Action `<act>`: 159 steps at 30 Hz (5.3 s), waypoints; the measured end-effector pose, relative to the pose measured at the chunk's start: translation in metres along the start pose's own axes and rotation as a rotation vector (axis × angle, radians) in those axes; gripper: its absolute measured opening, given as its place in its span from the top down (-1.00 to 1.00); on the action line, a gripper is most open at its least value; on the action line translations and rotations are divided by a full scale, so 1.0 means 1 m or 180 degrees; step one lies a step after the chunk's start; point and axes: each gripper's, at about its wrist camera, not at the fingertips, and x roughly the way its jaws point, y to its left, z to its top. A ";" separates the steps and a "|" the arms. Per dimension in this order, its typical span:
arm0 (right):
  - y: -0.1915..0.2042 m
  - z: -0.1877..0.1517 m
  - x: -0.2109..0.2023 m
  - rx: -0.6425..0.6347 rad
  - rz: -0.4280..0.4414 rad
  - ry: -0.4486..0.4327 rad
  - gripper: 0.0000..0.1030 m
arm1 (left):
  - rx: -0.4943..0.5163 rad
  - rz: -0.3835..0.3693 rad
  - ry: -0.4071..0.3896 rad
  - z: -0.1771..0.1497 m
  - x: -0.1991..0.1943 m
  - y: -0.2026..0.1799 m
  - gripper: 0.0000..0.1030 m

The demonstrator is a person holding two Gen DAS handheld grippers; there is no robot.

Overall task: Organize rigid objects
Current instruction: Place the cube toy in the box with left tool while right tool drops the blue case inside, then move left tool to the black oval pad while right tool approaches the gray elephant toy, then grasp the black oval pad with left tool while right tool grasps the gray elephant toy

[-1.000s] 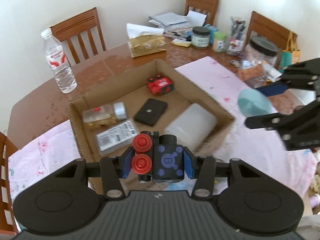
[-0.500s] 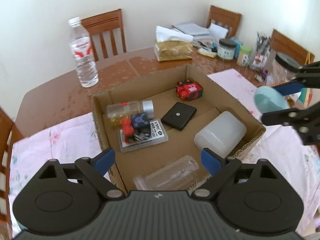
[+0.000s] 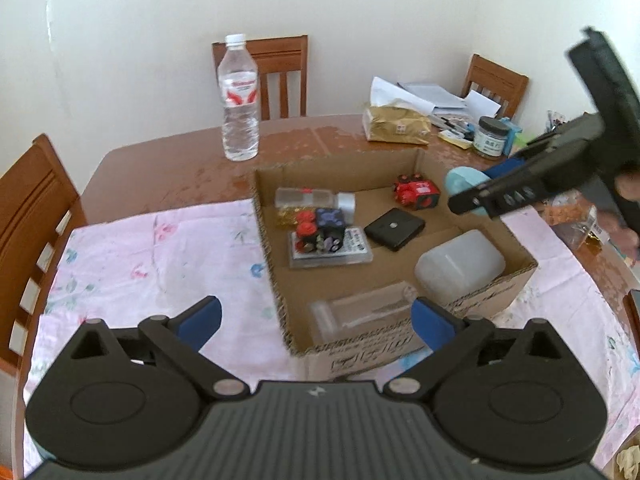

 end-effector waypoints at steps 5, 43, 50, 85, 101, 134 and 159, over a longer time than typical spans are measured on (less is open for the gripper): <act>-0.001 0.006 0.022 0.0050 -0.0042 0.0141 -0.12 | 0.0001 0.0099 -0.0007 -0.008 -0.005 0.008 -0.95; 0.062 -0.136 -0.007 0.0372 0.0088 0.0223 -1.00 | 0.0613 -0.0433 0.0563 -0.063 0.010 -0.003 -0.95; 0.063 -0.141 0.017 0.0410 -0.0063 0.0336 -1.00 | 0.0716 -0.0328 0.0751 -0.076 0.032 0.002 -0.95; 0.039 -0.172 0.008 0.0376 0.0118 0.0291 -1.00 | 0.1064 -0.0789 0.0714 -0.084 0.075 -0.061 -0.98; 0.037 -0.171 0.009 0.0331 0.0143 0.0303 -1.00 | 0.0782 -0.0389 0.0676 -0.084 0.074 -0.035 -0.97; 0.039 -0.174 0.008 0.0353 0.0123 0.0268 -1.00 | 0.0815 -0.1106 0.0808 -0.088 0.059 -0.055 -0.87; 0.040 -0.171 0.010 0.0061 0.0321 0.0194 -1.00 | 0.0252 -0.0116 0.0624 -0.085 0.075 -0.060 -0.99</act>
